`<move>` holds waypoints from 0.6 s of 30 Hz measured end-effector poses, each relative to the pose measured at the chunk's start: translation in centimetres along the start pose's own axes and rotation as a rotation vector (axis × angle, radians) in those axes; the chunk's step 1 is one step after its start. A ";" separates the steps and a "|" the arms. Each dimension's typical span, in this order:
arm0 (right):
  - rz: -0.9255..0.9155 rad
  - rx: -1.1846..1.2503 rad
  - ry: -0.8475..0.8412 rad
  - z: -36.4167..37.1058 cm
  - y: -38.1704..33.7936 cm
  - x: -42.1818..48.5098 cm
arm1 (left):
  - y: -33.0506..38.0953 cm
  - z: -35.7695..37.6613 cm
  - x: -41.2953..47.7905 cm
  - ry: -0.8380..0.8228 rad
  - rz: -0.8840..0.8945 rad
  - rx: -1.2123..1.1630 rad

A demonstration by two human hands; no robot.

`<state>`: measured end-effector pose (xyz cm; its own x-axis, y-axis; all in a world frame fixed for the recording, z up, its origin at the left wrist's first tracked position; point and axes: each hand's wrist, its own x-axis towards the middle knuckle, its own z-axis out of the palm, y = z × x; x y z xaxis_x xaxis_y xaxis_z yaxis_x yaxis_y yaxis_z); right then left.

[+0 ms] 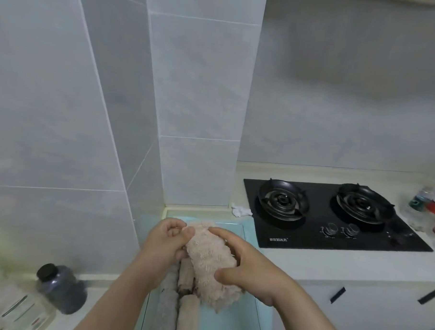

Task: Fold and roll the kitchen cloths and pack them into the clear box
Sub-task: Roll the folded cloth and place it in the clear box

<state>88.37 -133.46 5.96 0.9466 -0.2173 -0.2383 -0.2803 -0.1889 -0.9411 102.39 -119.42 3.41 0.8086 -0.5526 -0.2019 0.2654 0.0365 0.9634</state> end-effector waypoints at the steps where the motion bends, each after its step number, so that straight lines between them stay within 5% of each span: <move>1: 0.042 -0.026 0.026 0.1 0.5 0.6 | -0.4 -0.5 0.6 0.010 0.005 0.065; 7: 0.315 -0.560 -0.017 2.6 6.3 2.3 | -4.4 -6.6 1.9 0.028 0.149 0.639; 12: 0.436 -0.852 -0.148 6.4 11.0 2.5 | -7.7 -9.2 0.8 -0.014 0.056 0.548; 18: 0.488 -0.878 -0.098 9.3 14.9 4.5 | -8.9 -9.5 1.3 -0.030 0.034 0.515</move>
<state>89.96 -128.32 -11.42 0.6950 -0.3869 -0.6061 -0.6212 -0.7476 -0.2351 106.06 -112.60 -7.10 0.7952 -0.5818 -0.1709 -0.0598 -0.3557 0.9327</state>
